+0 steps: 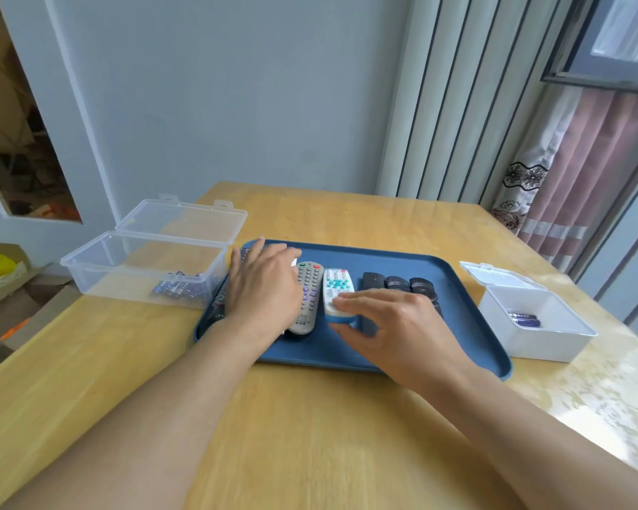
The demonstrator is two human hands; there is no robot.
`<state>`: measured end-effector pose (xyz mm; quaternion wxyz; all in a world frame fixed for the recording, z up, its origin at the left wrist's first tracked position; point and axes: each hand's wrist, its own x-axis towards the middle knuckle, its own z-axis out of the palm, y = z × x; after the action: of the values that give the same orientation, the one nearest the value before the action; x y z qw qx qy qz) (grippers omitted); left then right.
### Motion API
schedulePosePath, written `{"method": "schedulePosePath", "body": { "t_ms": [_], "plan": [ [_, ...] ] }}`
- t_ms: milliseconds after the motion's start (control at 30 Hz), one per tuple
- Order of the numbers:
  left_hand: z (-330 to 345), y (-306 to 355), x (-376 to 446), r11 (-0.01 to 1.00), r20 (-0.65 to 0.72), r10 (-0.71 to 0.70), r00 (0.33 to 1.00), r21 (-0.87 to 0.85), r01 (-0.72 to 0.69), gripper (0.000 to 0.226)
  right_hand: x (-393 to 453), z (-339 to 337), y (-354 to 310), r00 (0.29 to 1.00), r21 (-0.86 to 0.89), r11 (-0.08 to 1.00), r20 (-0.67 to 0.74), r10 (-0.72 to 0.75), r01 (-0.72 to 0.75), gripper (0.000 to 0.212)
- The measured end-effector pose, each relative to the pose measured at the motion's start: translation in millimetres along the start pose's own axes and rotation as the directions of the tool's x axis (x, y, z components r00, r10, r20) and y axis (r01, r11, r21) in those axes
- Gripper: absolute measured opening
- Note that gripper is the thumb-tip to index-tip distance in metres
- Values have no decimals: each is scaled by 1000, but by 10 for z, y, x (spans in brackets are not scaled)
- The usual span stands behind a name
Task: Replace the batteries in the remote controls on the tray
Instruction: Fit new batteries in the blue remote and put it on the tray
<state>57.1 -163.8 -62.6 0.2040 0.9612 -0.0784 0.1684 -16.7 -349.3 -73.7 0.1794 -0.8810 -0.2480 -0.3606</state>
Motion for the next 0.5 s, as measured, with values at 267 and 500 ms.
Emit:
{"method": "schedulePosePath", "body": {
  "t_ms": [267, 500],
  "plan": [
    [63, 28, -51, 994, 276, -35, 961, 112, 4, 46, 10, 7, -48, 956, -112, 994, 291, 17, 17, 23],
    [36, 59, -77, 996, 272, -52, 961, 84, 30, 45, 16, -42, -36, 918, -2, 993, 381, 111, -119, 24]
  ]
}}
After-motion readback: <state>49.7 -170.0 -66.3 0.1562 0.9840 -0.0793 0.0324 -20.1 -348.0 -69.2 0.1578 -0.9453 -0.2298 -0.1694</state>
